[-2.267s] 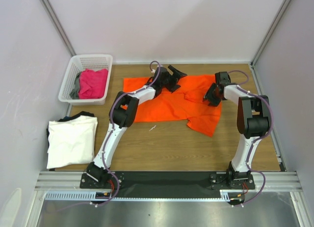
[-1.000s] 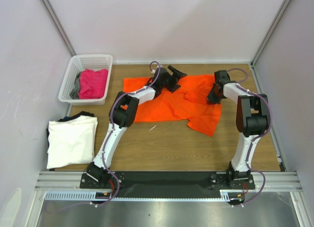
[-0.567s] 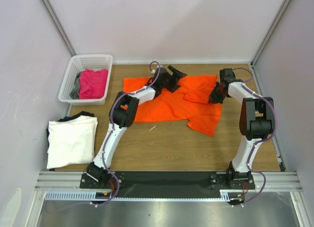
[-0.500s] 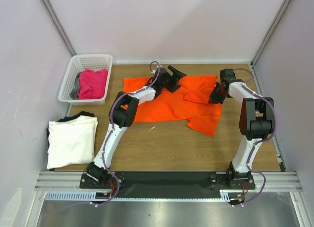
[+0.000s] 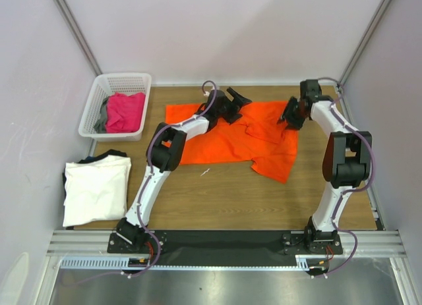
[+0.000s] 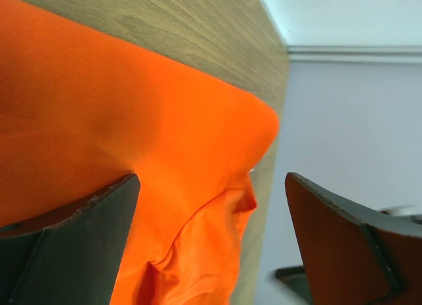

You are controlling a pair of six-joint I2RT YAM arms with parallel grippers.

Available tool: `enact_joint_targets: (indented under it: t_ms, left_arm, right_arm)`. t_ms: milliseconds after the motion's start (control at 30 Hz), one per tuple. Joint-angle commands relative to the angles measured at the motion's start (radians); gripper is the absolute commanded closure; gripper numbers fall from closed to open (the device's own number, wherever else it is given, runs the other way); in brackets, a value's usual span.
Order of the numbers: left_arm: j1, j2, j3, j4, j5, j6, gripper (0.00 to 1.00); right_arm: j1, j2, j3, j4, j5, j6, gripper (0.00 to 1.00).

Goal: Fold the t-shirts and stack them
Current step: Fold the tshirt

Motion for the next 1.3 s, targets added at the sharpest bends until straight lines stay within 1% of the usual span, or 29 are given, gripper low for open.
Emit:
enact_joint_targets:
  t_ms: [0,33,133,167,200,267,333,367,433,467,567,600,733,800,933,1100,1267]
  left_arm:
    - [0.006,-0.077,0.058,-0.088,-0.011,0.14,0.0]
    - [0.005,-0.104,0.07,-0.108,-0.01,0.198,0.0]
    - [0.011,-0.166,0.109,-0.153,0.009,0.292,0.0]
    - [0.017,-0.183,0.115,-0.166,0.018,0.312,0.0]
    - [0.02,-0.206,0.115,-0.18,0.022,0.36,0.0]
    - [0.031,-0.275,0.11,-0.252,0.024,0.412,0.0]
    - [0.037,-0.327,0.068,-0.333,-0.005,0.473,0.0]
    - [0.049,-0.388,0.004,-0.355,-0.019,0.487,0.0]
    - [0.078,-0.451,-0.085,-0.387,-0.053,0.507,0.0]
    - [0.091,-0.506,-0.188,-0.384,-0.065,0.509,0.0]
    - [0.146,-0.569,-0.345,-0.365,-0.08,0.521,0.0]
    - [0.16,-0.585,-0.362,-0.368,-0.08,0.548,0.0]
    - [0.235,-0.572,-0.368,-0.459,-0.086,0.619,0.01]
    - [0.255,-0.565,-0.364,-0.473,-0.099,0.654,0.02]
    - [0.304,-0.528,-0.351,-0.507,-0.126,0.679,0.02]
    - [0.333,-0.444,-0.278,-0.602,-0.146,0.705,0.02]
    - [0.341,-0.364,-0.218,-0.634,-0.143,0.705,0.04]
  right_arm:
    - [-0.006,0.0,0.142,0.076,-0.063,-0.033,0.51]
    - [-0.009,0.015,0.18,0.124,-0.079,-0.036,0.51]
    - [-0.009,0.096,0.227,0.214,-0.125,-0.041,0.51]
    - [-0.009,0.122,0.265,0.225,-0.134,-0.042,0.51]
    - [-0.008,0.182,0.283,0.234,-0.139,-0.039,0.51]
    - [-0.009,0.236,0.34,0.237,-0.146,-0.042,0.53]
    - [-0.008,0.29,0.36,0.249,-0.136,-0.044,0.53]
    - [-0.008,0.301,0.369,0.254,-0.131,-0.044,0.53]
    - [-0.006,0.325,0.374,0.263,-0.11,-0.059,0.53]
    - [-0.006,0.33,0.377,0.261,-0.105,-0.064,0.53]
    - [-0.009,0.336,0.382,0.258,-0.077,-0.078,0.53]
    - [-0.011,0.334,0.379,0.261,-0.076,-0.079,0.53]
    - [-0.018,0.362,0.372,0.287,-0.09,-0.082,0.53]
    - [-0.02,0.39,0.371,0.294,-0.094,-0.087,0.53]
    - [-0.023,0.416,0.382,0.298,-0.087,-0.084,0.54]
    - [-0.023,0.445,0.392,0.291,-0.071,-0.081,0.53]
    - [-0.023,0.451,0.388,0.289,-0.045,-0.055,0.53]
